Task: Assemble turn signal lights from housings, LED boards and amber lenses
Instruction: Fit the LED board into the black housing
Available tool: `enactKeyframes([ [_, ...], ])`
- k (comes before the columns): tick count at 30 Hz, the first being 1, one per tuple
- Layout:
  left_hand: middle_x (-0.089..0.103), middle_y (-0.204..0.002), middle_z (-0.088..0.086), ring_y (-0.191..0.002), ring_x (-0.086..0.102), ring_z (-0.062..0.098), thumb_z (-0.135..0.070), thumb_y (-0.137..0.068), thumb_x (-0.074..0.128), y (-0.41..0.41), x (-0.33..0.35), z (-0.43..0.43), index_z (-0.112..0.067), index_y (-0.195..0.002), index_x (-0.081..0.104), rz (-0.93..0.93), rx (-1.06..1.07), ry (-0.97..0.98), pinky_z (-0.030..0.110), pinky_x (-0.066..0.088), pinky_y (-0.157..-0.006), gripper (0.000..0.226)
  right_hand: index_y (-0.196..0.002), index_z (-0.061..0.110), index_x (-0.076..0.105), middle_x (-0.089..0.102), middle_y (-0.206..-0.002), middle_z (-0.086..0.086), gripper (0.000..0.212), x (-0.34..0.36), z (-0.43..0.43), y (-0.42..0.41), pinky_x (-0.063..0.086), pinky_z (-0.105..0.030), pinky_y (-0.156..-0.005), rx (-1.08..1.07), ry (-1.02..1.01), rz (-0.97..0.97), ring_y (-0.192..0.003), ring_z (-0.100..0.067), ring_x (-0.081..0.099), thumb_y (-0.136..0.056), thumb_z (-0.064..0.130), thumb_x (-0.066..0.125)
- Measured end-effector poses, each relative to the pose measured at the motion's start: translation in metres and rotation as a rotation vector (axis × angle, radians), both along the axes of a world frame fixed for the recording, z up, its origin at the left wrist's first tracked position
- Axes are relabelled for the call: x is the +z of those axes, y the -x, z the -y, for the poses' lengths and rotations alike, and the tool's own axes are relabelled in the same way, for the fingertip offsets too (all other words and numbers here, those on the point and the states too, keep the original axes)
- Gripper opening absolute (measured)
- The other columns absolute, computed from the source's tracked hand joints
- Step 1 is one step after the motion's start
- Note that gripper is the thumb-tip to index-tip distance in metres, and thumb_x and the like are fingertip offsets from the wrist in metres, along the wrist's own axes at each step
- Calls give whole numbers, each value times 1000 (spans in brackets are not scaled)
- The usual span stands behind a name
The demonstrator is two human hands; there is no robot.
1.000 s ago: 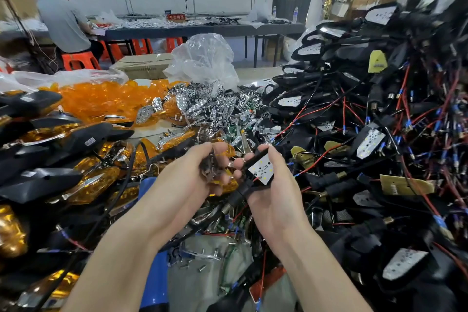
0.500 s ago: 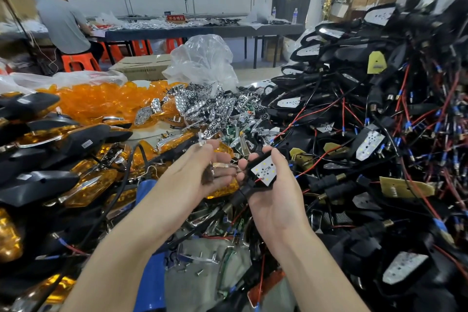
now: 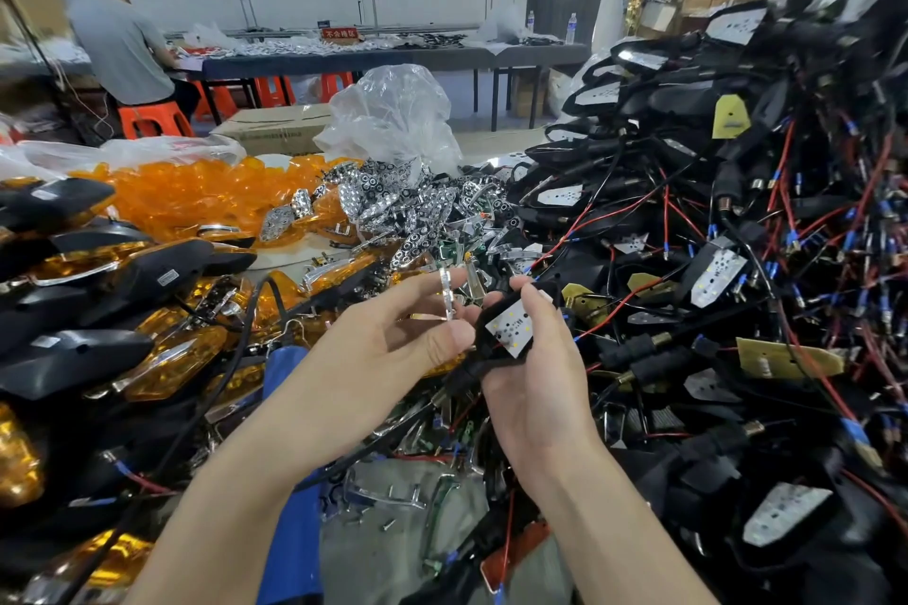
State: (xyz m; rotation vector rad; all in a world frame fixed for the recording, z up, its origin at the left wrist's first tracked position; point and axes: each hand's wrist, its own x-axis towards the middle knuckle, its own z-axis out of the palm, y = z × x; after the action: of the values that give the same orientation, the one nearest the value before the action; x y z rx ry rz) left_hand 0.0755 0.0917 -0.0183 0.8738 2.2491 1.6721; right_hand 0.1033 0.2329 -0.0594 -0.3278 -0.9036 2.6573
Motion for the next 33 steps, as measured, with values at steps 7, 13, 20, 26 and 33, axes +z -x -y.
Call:
enactKeyframes([
  [7,68,-110,-31,-102,64,-9,-54,-80,62,0,-3,-3,-44,-127,60,-99,70,82,3,45,-82,48,-113,25,67,77,-89,3,18,-4,3,1,59,-34,-78,-5,-72,-9,-82,-15,75,-106,23,51],
  [13,69,-111,-24,-100,63,-10,-59,-80,57,-2,-6,-12,-50,-117,59,-170,107,116,8,48,-82,38,-105,24,69,73,-80,2,18,-4,2,1,57,-23,-63,-19,-88,4,-72,-10,70,-106,21,51],
  [20,67,-112,-16,-98,63,-4,-61,-80,56,-2,-9,-15,-41,-121,63,-222,143,128,18,51,-85,46,-157,28,36,46,-157,-5,60,0,5,-2,36,-51,-119,23,-145,93,-143,-24,46,-102,34,58],
  [26,53,-97,-25,-93,54,-10,-70,-76,48,-3,-16,-26,-40,-133,55,-397,212,210,8,43,-81,65,-152,23,42,70,-131,-1,52,-1,6,0,49,-40,-110,6,-137,66,-121,-15,66,-102,25,59],
  [33,39,-90,-22,-85,43,-1,-73,-75,32,-7,-17,-37,-22,-147,46,-496,233,344,18,34,-71,90,-151,28,43,67,-136,-3,47,-4,1,0,57,-27,-85,1,-62,92,-110,-13,71,-105,28,55],
])
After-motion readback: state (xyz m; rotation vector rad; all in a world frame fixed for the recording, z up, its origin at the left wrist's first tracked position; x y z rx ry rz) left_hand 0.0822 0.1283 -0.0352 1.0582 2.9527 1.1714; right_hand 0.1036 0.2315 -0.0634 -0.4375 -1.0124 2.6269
